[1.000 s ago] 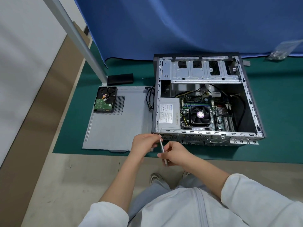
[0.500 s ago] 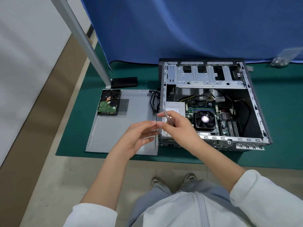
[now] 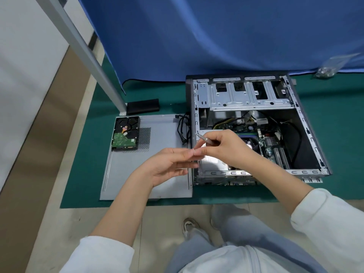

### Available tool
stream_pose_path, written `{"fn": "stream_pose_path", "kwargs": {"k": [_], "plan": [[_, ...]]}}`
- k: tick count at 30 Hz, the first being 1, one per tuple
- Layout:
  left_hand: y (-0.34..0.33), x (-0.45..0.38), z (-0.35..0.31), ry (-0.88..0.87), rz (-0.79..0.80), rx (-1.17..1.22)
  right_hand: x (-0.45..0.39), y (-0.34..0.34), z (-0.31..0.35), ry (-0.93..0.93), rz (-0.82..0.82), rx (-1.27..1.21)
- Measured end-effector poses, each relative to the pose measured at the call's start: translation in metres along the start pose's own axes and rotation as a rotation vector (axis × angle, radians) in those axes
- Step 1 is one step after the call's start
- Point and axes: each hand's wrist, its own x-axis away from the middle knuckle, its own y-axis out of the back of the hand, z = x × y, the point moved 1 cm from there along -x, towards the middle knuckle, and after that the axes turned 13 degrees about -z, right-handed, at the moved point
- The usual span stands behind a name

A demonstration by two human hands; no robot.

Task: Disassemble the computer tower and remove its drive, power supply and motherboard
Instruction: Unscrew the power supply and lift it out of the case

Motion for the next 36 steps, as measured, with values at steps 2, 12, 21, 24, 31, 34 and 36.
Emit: {"fn": "stream_pose_path", "kwargs": {"k": [2, 12, 21, 24, 31, 34, 36], "plan": [[0.001, -0.010, -0.009, 0.024, 0.024, 0.021, -0.012, 0.008, 0.000, 0.028, 0.032, -0.004], [0.001, -0.060, -0.055, 0.042, -0.142, 0.101, -0.075, 0.033, -0.003, 0.068, 0.082, -0.032], [0.065, -0.165, -0.087, -0.249, -0.882, -0.341, -0.187, 0.041, -0.052, 0.070, -0.175, 0.332], [0.088, -0.208, -0.089, -0.244, -0.991, -0.606, -0.222, 0.044, -0.071, 0.172, -0.228, 0.584], [0.108, -0.277, -0.083, -0.155, -1.072, -0.929, -0.237, 0.036, -0.097, 0.418, -0.308, 0.742], [0.109, -0.288, -0.074, -0.143, -1.105, -0.989, -0.236, 0.035, -0.096, 0.439, -0.322, 0.743], [0.111, -0.294, -0.071, -0.141, -1.146, -1.025, -0.236, 0.034, -0.097, 0.441, -0.319, 0.738]]}}
